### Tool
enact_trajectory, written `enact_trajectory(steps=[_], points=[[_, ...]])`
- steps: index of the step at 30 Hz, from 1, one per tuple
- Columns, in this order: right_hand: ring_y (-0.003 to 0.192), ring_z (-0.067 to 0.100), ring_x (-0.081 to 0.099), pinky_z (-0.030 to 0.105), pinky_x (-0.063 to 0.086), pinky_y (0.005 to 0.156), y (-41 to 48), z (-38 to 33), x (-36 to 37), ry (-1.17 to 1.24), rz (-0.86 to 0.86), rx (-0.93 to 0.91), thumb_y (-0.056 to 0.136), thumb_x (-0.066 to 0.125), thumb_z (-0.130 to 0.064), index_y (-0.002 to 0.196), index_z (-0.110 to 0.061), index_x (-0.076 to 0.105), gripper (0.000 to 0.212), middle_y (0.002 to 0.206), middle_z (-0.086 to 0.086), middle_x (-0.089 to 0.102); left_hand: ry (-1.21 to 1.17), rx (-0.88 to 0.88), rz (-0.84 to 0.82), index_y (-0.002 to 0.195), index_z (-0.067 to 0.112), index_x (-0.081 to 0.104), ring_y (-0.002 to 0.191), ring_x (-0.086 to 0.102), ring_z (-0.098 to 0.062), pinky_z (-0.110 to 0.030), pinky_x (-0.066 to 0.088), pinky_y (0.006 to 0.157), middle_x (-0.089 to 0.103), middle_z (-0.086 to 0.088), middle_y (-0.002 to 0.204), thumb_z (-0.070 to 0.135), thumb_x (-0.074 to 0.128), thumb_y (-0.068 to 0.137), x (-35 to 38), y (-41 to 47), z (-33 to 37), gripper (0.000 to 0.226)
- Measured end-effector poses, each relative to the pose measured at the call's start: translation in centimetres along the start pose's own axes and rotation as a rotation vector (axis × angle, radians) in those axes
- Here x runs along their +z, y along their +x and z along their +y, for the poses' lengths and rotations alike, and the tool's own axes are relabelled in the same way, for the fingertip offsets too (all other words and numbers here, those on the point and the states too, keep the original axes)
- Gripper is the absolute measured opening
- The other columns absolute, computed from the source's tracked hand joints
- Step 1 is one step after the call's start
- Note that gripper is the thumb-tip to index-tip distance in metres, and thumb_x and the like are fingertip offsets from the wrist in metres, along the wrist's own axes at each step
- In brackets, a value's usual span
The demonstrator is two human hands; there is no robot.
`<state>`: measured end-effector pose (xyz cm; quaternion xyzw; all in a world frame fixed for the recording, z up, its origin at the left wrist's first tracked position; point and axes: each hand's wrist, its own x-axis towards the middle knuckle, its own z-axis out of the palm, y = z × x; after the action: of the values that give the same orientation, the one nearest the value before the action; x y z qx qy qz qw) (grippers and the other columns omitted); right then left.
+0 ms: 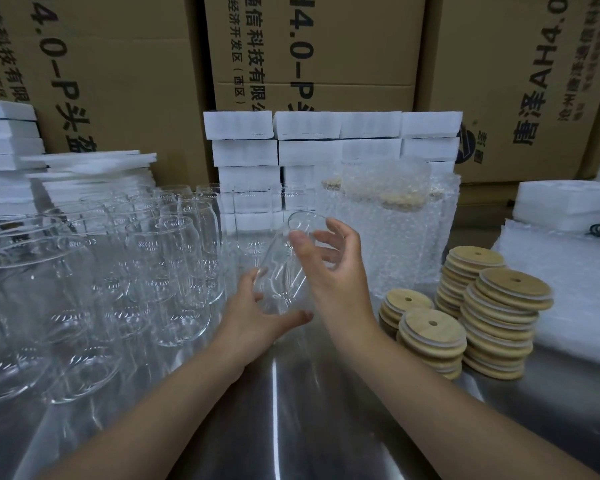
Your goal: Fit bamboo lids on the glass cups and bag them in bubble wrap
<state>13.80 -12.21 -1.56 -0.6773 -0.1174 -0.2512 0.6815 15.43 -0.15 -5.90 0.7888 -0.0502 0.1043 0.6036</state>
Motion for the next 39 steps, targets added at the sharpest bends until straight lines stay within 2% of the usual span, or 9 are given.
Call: enact_trajectory(steps=[4,8,10,13,17,20,25,30,39], points=[[0.110,-0.006,0.049,0.013,0.038,0.082,0.3,0.2,-0.3,-0.028,-0.002,-0.009,0.064,0.055,-0.072,0.134,-0.037,0.035,0.080,0.116,-0.026,0.048,0.000,0.013,-0.010,0.125,0.039,0.041,0.118,0.047,-0.006,-0.029,0.046,0.097,0.044,0.008,0.133,0.049,0.088,0.054,0.1,-0.4,0.2,0.085],[0.103,-0.017,0.045,0.017,0.042,0.085,0.3,0.3,-0.5,-0.048,-0.005,-0.008,0.067,0.048,-0.071,0.136,-0.036,0.037,0.079,0.120,-0.024,0.049,-0.142,-0.061,-0.068,0.125,0.032,0.049,0.067,0.067,-0.005,-0.020,0.055,0.060,0.060,0.004,0.114,0.056,0.077,0.047,0.5,-0.9,1.2,0.086],[0.097,-0.024,0.044,0.018,0.043,0.085,0.3,0.3,-0.6,-0.044,-0.010,-0.001,0.078,0.047,-0.066,0.135,-0.036,0.038,0.065,0.122,-0.022,0.048,-0.201,-0.071,-0.092,0.123,0.037,0.049,0.057,0.065,-0.009,-0.023,0.055,0.057,0.063,0.000,0.109,0.059,0.076,0.042,0.5,-1.0,1.6,0.089],[0.092,-0.030,0.042,0.009,0.042,0.076,0.3,0.5,-0.6,-0.031,-0.020,0.003,0.094,0.046,-0.048,0.128,-0.037,0.042,0.036,0.118,-0.026,0.046,-0.263,-0.067,-0.124,0.125,0.040,0.049,0.060,0.065,-0.008,-0.030,0.059,0.064,0.065,-0.004,0.099,0.060,0.074,0.039,0.3,-1.2,1.9,0.092],[0.094,-0.024,0.045,0.002,0.037,0.076,0.2,0.7,-0.3,-0.094,-0.021,-0.014,0.096,0.046,-0.043,0.120,-0.038,0.044,0.025,0.115,-0.026,0.047,-0.316,-0.089,-0.162,0.121,0.040,0.052,0.072,0.065,-0.011,-0.044,0.058,0.084,0.063,-0.016,0.114,0.061,0.074,0.043,0.3,-1.3,2.1,0.084],[0.097,-0.020,0.045,0.009,0.037,0.081,0.1,0.8,-0.1,-0.161,-0.017,-0.033,0.097,0.045,-0.045,0.126,-0.034,0.046,0.032,0.111,-0.028,0.046,-0.346,-0.102,-0.197,0.123,0.034,0.054,0.095,0.069,-0.017,-0.040,0.056,0.087,0.068,-0.008,0.117,0.064,0.073,0.045,0.3,-1.3,2.1,0.087],[0.119,0.008,0.046,0.034,0.037,0.104,-0.2,0.8,0.2,-0.266,-0.024,-0.050,0.094,0.041,-0.051,0.135,-0.025,0.044,0.049,0.117,-0.018,0.045,-0.384,-0.174,-0.196,0.118,0.017,0.062,0.107,0.064,-0.029,-0.053,0.047,0.098,0.064,-0.017,0.121,0.064,0.074,0.048,0.2,-1.1,2.1,0.086],[0.122,0.005,0.044,0.036,0.036,0.107,-0.4,0.6,0.2,-0.312,-0.030,-0.035,0.082,0.032,-0.062,0.133,-0.028,0.048,0.064,0.128,-0.015,0.047,-0.421,-0.208,-0.197,0.103,0.024,0.070,0.086,0.057,-0.022,-0.032,0.045,0.076,0.056,-0.011,0.098,0.068,0.070,0.046,0.3,-1.0,2.4,0.072],[0.108,0.010,0.052,0.039,0.040,0.100,-0.7,0.1,0.3,-0.319,0.036,-0.059,0.079,0.033,-0.064,0.111,-0.031,0.057,0.052,0.116,-0.016,0.053,-0.404,-0.220,-0.255,0.120,0.006,0.065,0.072,0.059,-0.017,-0.033,0.044,0.079,0.062,-0.013,0.092,0.078,0.068,0.061,-0.3,-0.7,2.4,0.093]])
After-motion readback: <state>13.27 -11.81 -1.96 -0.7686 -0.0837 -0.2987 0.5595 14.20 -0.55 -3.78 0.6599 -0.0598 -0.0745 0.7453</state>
